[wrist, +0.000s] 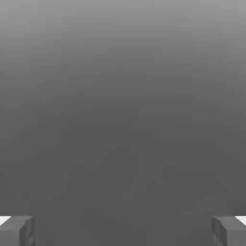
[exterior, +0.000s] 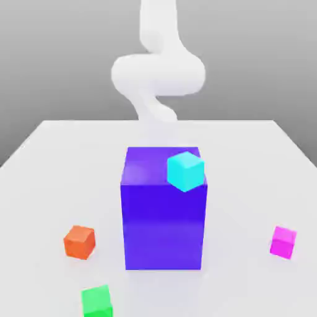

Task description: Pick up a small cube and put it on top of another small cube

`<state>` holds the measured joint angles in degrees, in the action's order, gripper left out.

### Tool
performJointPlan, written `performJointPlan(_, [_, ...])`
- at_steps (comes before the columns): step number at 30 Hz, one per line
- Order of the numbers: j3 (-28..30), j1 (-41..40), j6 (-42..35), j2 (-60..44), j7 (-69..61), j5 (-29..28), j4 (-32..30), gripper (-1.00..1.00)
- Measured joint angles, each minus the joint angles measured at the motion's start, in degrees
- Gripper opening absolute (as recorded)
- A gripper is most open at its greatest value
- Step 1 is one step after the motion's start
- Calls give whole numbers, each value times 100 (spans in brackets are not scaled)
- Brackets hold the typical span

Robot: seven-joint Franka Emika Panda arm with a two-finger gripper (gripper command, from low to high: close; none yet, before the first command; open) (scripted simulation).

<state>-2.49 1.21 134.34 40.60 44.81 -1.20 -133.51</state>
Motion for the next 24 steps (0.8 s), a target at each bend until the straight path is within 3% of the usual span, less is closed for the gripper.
performJointPlan(14, [-1271, 816, 1433, -2950, -534, -739, -968, 0])
performJointPlan(24, [-1875, 1690, 2478, -4982, -1055, -1028, -1629, 0])
